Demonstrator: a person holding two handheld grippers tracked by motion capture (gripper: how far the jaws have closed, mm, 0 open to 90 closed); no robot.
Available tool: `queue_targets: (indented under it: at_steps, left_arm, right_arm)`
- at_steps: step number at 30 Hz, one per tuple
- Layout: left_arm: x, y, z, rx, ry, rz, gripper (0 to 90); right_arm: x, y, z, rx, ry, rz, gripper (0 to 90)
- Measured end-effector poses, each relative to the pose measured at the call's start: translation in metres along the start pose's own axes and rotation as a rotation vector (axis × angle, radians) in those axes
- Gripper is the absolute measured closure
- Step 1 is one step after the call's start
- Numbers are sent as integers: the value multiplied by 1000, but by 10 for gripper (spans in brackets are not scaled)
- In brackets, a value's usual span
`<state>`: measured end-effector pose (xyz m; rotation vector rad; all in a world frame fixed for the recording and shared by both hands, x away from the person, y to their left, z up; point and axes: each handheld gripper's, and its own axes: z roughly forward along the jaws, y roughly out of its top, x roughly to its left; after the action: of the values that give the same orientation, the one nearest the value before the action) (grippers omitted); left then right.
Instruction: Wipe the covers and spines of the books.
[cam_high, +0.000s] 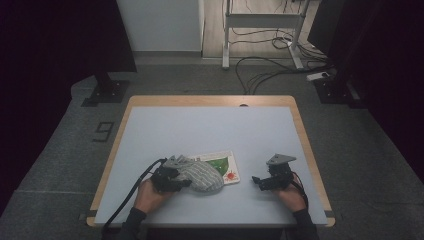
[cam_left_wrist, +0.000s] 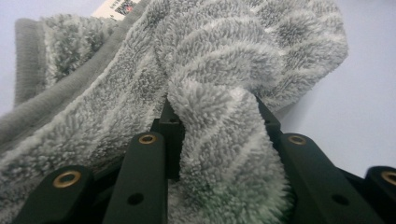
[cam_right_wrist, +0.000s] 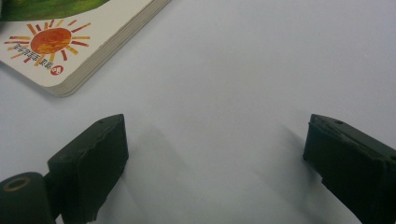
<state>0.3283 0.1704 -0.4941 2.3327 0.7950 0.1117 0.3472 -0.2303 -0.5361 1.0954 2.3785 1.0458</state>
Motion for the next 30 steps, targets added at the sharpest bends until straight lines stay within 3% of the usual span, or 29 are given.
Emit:
queue_targets:
  at_steps: [10, 23, 30]
  left_arm:
    - [-7, 3, 1, 5, 14, 18, 660]
    - [-15, 21, 11, 20, 26, 61, 662]
    - [-20, 33, 23, 8, -18, 73, 663]
  right_arm:
    - [0, 0, 0, 0, 0, 0, 56]
    - [0, 0, 0, 0, 0, 0, 56]
    - [0, 0, 0, 0, 0, 0, 56]
